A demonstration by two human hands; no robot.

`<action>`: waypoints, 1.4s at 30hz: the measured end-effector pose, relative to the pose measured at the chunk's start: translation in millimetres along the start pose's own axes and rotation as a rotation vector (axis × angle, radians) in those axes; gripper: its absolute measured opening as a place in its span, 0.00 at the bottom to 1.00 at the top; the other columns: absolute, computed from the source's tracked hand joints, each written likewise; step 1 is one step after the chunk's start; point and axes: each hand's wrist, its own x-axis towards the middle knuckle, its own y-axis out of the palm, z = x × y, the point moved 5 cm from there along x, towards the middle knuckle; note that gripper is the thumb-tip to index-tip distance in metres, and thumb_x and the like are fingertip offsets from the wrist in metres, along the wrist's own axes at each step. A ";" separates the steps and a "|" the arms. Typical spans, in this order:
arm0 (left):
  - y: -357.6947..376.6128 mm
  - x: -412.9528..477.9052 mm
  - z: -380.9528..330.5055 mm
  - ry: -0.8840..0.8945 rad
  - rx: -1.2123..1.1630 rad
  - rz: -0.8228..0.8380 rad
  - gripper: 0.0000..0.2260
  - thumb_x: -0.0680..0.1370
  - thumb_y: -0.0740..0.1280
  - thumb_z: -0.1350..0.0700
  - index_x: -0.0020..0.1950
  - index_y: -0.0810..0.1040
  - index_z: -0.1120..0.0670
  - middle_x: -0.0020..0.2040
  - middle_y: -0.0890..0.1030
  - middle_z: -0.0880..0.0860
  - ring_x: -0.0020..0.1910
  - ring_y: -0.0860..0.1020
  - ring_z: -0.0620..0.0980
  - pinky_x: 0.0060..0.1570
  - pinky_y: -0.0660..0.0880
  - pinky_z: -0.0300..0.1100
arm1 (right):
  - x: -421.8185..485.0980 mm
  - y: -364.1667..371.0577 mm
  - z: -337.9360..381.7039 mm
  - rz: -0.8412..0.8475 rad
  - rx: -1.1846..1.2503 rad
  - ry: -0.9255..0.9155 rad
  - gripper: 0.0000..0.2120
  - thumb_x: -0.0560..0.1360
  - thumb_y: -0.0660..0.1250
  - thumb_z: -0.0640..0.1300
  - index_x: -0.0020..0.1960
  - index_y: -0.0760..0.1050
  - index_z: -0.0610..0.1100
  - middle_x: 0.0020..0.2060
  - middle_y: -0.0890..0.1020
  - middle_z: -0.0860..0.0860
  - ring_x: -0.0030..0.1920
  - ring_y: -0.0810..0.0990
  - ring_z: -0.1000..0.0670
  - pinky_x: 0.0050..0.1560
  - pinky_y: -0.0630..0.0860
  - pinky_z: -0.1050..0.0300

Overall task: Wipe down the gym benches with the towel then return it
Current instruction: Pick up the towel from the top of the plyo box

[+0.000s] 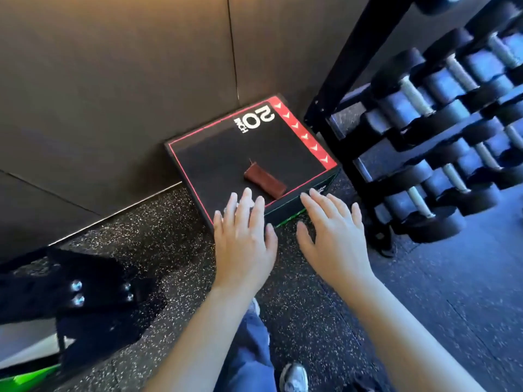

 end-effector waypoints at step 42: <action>407.8 181.5 239.5 -0.083 0.136 0.228 0.21 0.72 0.69 0.60 0.64 0.73 0.63 0.67 0.72 0.61 0.66 0.69 0.63 0.60 0.67 0.62 | 243.6 484.8 -112.4 0.285 -0.008 -0.121 0.27 0.75 0.63 0.53 0.72 0.62 0.51 0.74 0.58 0.46 0.71 0.61 0.39 0.63 0.63 0.35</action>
